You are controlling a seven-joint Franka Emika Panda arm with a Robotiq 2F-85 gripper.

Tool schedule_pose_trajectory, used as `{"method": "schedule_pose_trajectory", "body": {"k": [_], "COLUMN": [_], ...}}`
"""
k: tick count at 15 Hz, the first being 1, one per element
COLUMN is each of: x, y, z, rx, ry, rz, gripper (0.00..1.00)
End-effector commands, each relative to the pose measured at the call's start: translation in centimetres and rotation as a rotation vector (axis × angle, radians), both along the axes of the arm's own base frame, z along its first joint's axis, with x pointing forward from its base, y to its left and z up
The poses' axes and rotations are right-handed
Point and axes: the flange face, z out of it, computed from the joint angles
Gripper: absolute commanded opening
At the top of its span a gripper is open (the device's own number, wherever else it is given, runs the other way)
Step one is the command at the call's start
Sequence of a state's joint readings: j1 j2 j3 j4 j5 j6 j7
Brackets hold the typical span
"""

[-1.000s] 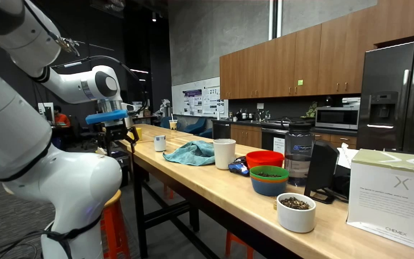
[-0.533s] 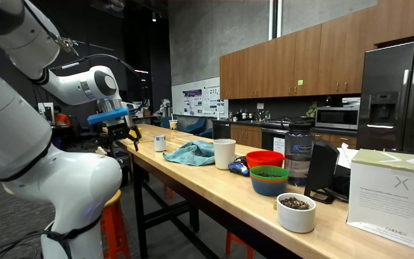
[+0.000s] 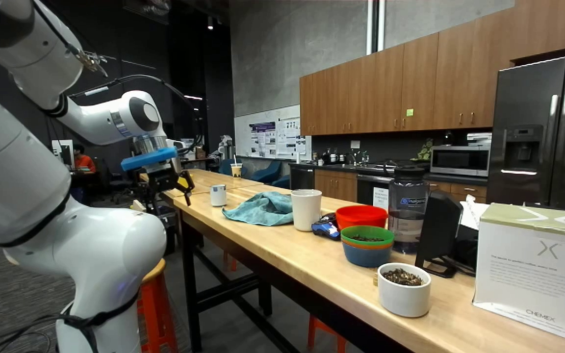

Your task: Move the blue towel to the left

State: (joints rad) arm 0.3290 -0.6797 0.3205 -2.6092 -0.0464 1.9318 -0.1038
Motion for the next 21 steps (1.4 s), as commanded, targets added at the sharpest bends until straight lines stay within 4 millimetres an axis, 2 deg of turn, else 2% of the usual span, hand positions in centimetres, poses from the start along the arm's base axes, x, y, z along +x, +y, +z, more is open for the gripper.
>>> {"method": "schedule_pose_trajectory", "body": {"k": [1,4,7,15,21], "x": [2.9,6.5,8.6,10.2,11.1], "y": [-0.4,-0.8,-0.4,3.2,3.4], "z": [0.4,2.4,3.7,2.0,1.5], "rx": [-0.033,-0.06,-0.05,0.052,0.017], "ry": [-0.101,-0.26,-0.352,-0.471,-0.591], "rz": [0.027,0.059,0.087,0.117,0.142], "gripper": [1.0,1.0,1.0,1.0,1.0]}}
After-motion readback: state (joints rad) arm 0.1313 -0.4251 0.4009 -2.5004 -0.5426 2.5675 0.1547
